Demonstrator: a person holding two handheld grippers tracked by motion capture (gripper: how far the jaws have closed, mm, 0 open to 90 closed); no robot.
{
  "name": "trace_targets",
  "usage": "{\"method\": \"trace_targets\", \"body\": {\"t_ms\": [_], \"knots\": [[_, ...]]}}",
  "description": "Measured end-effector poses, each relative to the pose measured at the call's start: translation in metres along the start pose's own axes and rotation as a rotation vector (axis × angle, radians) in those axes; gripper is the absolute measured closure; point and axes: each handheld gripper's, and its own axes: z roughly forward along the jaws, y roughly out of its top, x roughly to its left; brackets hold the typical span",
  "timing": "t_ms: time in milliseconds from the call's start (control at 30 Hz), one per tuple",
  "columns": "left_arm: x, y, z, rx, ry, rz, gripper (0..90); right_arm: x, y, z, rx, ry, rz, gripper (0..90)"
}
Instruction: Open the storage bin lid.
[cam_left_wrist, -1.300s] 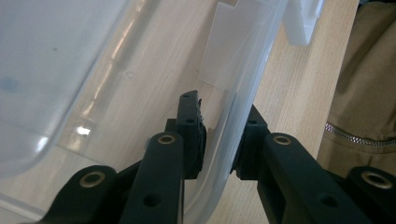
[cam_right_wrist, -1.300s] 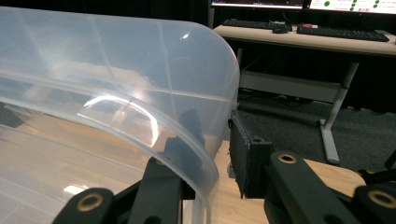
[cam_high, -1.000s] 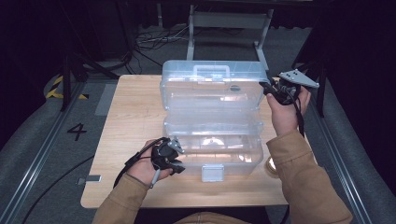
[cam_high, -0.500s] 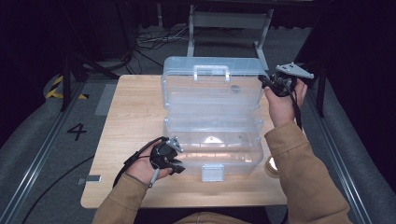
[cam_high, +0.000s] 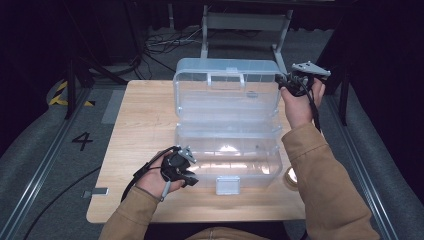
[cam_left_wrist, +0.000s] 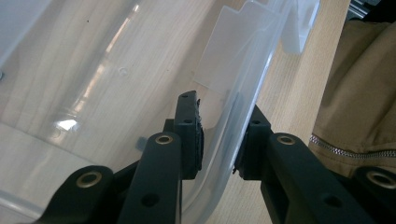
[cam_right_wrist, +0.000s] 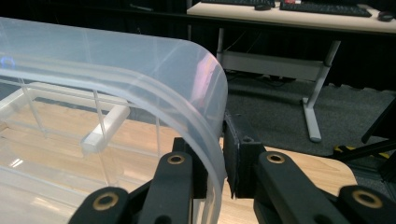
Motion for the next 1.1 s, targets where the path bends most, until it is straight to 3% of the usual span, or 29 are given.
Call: {"method": "trace_targets", "body": {"t_ms": [367, 633, 1100], "knots": [[0.0, 0.0, 0.0, -0.002, 0.0, 0.005, 74.6, -0.008, 0.005, 0.019, 0.048, 0.024, 0.012, 80.8], [0.0, -0.001, 0.0, -0.006, -0.002, 0.002, 74.6, -0.015, 0.004, 0.028, 0.048, 0.059, 0.031, 80.3], [0.0, -0.001, 0.0, -0.007, -0.001, 0.006, 74.7, -0.021, 0.007, 0.046, 0.099, 0.079, 0.024, 79.8]]}}
